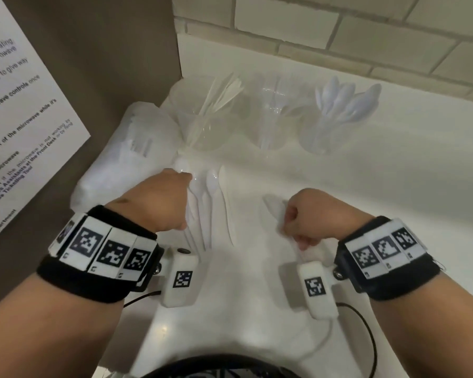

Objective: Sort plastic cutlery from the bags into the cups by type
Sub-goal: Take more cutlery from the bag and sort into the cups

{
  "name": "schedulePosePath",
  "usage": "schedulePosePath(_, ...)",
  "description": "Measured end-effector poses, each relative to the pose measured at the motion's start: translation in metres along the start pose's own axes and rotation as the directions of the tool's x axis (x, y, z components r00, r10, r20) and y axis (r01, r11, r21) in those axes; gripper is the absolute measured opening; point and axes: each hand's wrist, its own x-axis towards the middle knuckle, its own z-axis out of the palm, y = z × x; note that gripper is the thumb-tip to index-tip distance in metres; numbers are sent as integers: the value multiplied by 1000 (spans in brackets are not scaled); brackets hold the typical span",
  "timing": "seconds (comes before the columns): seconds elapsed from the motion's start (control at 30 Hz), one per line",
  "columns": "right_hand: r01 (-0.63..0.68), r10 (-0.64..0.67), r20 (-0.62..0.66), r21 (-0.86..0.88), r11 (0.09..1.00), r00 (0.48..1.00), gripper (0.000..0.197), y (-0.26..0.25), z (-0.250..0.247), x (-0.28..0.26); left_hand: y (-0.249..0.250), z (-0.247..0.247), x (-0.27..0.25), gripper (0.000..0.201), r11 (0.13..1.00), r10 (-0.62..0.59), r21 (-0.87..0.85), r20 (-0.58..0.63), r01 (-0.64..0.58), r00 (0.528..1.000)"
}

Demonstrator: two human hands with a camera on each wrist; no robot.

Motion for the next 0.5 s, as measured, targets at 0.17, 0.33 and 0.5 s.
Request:
schedulePosePath(0.17,142,-105,-182,202,969,978,16,-28,1,33,12,-1,10,80,1000,22,0,-6,-22,1000)
schedulePosePath(0.33,175,-115,-191,337,925,975,8,-53,10,41,26,6,13,73,997,59,-37,-47,-61,997)
schedulePosePath(0.5,149,-130,-205,78,986,970,40,-58,2,33,27,8,13,77,989,45,-135,-112,-61,993)
